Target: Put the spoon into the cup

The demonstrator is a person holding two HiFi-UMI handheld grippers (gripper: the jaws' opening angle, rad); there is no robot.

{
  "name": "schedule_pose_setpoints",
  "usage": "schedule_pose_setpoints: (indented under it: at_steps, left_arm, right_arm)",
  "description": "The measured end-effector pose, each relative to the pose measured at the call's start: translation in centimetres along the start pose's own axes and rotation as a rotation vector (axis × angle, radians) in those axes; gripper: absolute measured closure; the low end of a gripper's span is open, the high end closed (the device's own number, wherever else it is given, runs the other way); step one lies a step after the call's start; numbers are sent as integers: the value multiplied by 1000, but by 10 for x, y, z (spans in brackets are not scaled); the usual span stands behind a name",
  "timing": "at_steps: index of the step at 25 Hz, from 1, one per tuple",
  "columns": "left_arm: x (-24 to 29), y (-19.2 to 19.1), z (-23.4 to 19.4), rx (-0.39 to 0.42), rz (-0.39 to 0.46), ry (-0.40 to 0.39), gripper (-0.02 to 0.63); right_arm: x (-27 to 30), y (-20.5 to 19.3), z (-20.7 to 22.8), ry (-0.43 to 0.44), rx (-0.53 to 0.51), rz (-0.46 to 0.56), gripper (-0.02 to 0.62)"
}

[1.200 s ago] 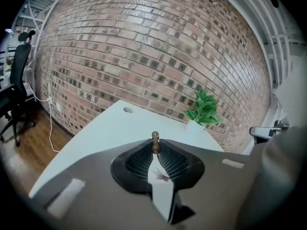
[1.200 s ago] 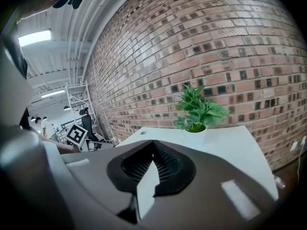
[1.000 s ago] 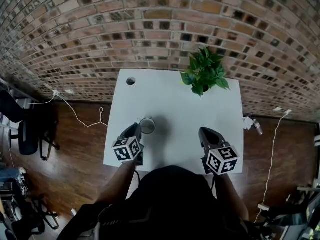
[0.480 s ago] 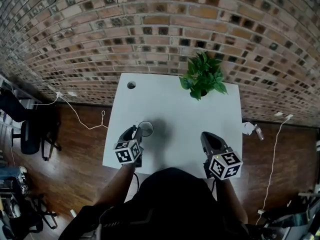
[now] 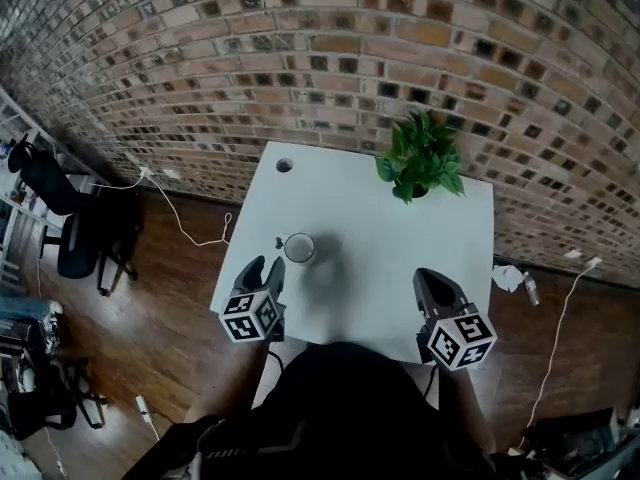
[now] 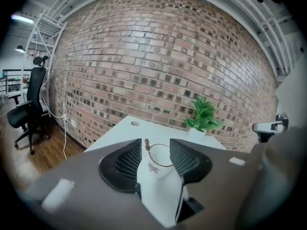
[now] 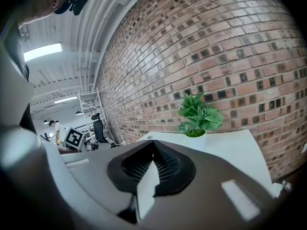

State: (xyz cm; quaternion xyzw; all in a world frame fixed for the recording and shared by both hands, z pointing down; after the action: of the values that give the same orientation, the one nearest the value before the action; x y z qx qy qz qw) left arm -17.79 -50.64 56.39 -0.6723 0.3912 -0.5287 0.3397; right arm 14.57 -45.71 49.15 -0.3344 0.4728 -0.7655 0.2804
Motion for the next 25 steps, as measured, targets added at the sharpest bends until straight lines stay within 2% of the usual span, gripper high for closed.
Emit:
schedule_pose_setpoints:
  at_steps: [2,3,4,6,9,14,17,22,25]
  left_arm:
    - [-21,6,13,-34,33,-72,482]
    - [-32,9,22,-48,50,-116,556]
    - [-43,12,30,-52,69,-152,595]
    - [-62,16,45,-42,104,-191,595]
    - [-82,20,65,-22,120,-200,595]
    - [-119,33,101,-22,168,-232,595]
    - [-136,32,107,-22,204,-258,595]
    - [-167,21,104,16,172,-279,595]
    - [-188,15,99,55,160,-331,595]
  right_arm:
    - [-7,3,-4,26,-3,8,589]
    - [-10,4,-5,40,-7,11,589]
    - [-13,6,-6,54,-11,14,589]
    - [-21,8,-6,78,-7,23,589]
    - [-34,15,-5,99,15,39,589]
    - [-51,18,-19,154,-102,1,589]
    - [-59,21,-36,183,-116,13,589]
    - [-76,28,-76,185,-116,65,589]
    - [-86,21,-99,138,-80,86,589]
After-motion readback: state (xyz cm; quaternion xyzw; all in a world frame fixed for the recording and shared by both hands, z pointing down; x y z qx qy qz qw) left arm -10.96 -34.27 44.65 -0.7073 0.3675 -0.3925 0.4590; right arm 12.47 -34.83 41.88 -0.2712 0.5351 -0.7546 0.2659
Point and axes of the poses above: the fingertips, and each gripper's own axes: x forward along the fingers, z to its right, y out of its top, the point moved 2 cm from there along -x, backward along the fingers, and after that the axes turned 9 degrees about y, right-handed, at the moved point
